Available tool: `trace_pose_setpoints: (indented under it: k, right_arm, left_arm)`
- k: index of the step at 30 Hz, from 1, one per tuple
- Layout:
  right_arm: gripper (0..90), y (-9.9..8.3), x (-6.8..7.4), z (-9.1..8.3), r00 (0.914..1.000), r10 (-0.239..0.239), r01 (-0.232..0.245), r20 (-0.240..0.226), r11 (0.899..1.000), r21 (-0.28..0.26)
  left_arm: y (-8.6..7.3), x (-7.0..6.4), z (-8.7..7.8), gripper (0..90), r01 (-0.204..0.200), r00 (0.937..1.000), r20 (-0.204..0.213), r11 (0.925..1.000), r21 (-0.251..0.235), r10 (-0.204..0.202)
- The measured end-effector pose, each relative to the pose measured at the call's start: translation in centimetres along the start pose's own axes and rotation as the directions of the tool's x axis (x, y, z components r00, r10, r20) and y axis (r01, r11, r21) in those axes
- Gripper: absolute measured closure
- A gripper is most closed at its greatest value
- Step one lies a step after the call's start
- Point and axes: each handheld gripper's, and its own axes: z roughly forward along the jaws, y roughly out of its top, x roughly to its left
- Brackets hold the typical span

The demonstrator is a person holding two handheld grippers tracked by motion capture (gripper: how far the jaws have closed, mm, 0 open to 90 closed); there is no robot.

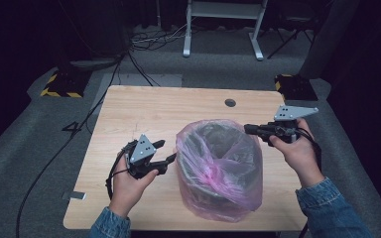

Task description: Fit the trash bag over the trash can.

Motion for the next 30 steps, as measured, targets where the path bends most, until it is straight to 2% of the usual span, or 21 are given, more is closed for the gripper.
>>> trace_pose_setpoints:
  k: [4,6,8,12,16,19,24,30]
  right_arm:
    - [90.0,-0.8,-1.0,0.1,0.9987,0.020,-0.021,0.047,0.999,0.032]
    - [90.0,-1.7,-1.8,0.4,0.9975,0.041,-0.045,0.058,0.997,0.061]
    - [90.0,-2.9,-2.4,1.0,0.9958,0.066,-0.071,0.065,0.993,0.091]
    - [90.0,-5.8,-3.2,2.3,0.9912,0.114,-0.123,0.067,0.980,0.154]
    - [90.0,-8.8,-3.7,3.3,0.9852,0.154,-0.166,0.075,0.966,0.198]
    - [90.0,-10.6,-3.8,3.8,0.9812,0.174,-0.188,0.084,0.955,0.229]
    - [90.0,-12.9,-3.2,3.8,0.9810,0.176,-0.192,0.082,0.946,0.263]
    - [90.0,-14.8,-1.9,2.6,0.9819,0.171,-0.187,0.082,0.941,0.283]
  left_arm:
    - [-0.8,-1.1,-0.5,41.2,-0.007,0.9994,0.033,1.0000,-0.001,0.007]
    - [-1.2,-1.7,-0.5,40.3,-0.019,0.9982,0.057,0.9998,0.007,0.018]
    - [-1.5,-2.3,-0.5,39.0,-0.038,0.9973,0.064,0.9991,0.016,0.037]
    - [-1.8,-3.1,-0.3,37.4,-0.045,0.9951,0.089,0.9988,0.018,0.043]
    - [-1.8,-3.2,-0.1,36.8,-0.042,0.9943,0.098,0.9990,0.014,0.041]
    - [-1.9,-3.3,-0.1,36.2,-0.042,0.9938,0.104,0.9990,0.014,0.041]
    - [-2.0,-3.3,-0.2,35.6,-0.038,0.9938,0.105,0.9992,0.010,0.036]
    - [-2.0,-3.3,-0.7,34.4,-0.036,0.9943,0.101,0.9994,-0.006,0.036]
